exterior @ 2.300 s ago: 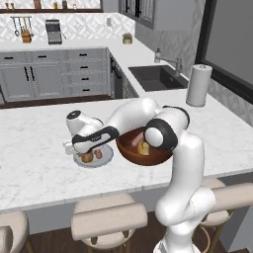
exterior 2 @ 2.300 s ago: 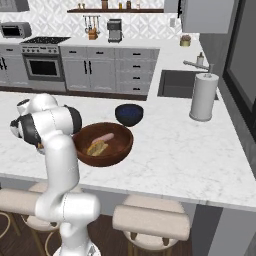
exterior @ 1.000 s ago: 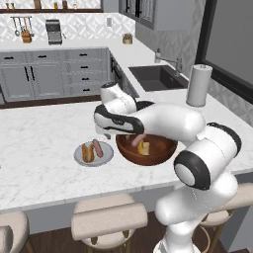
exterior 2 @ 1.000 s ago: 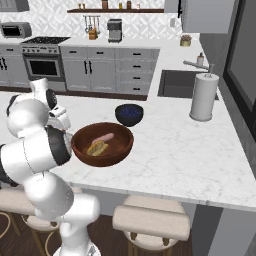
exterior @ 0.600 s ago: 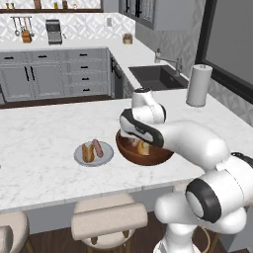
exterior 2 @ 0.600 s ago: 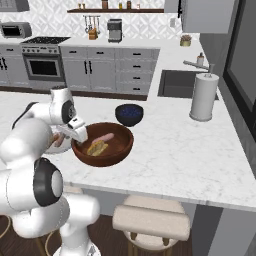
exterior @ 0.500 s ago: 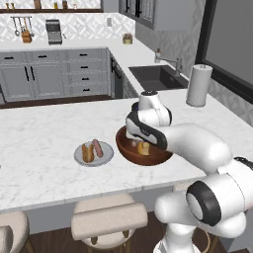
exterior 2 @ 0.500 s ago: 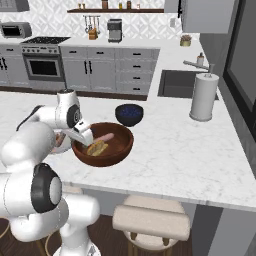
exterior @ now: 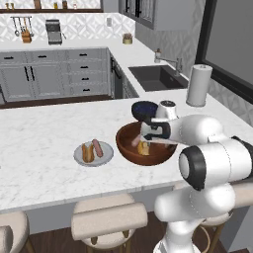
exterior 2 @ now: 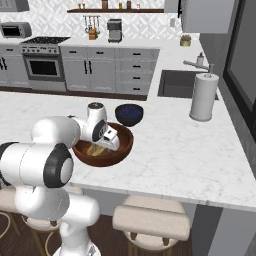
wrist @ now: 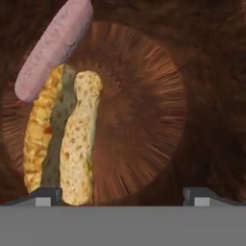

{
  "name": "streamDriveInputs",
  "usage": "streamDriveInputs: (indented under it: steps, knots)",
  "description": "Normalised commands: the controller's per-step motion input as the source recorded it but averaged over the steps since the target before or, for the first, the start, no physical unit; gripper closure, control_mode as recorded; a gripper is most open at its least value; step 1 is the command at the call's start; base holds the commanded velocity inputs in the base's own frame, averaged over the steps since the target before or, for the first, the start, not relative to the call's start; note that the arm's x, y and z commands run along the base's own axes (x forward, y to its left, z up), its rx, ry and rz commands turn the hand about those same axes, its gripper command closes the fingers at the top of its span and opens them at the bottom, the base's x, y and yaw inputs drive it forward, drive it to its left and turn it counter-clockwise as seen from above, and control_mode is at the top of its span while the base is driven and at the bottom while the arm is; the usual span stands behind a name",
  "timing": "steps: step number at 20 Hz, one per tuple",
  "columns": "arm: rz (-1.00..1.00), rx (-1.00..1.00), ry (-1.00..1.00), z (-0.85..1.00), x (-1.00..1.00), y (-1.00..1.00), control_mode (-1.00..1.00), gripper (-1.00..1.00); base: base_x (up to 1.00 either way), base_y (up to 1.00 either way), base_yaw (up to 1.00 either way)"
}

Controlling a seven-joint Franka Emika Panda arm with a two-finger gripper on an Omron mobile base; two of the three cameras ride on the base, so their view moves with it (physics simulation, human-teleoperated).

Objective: Place one bun and one sausage from the bowl on each plate.

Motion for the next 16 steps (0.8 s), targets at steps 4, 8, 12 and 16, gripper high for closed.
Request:
streamDriveInputs:
  steps: [4, 8, 12, 16]
  knots:
    - [0.03, 0.13, 0.00, 0.11, 0.18, 0.01, -1.00, -1.00, 0.00, 0.00, 0.00]
    - [0.00, 0.23, -0.02, 0.34, -0.03, 0.00, -1.00, -1.00, 0.00, 0.00, 0.00]
    - [0.00, 0.04, 0.04, -0.55, 0.15, 0.23, -1.00, -1.00, 0.00, 0.00, 0.00]
    - [0.00, 0.02, 0.03, -0.14, 0.36, 0.42, -1.00, -1.00, 0.00, 0.00, 0.00]
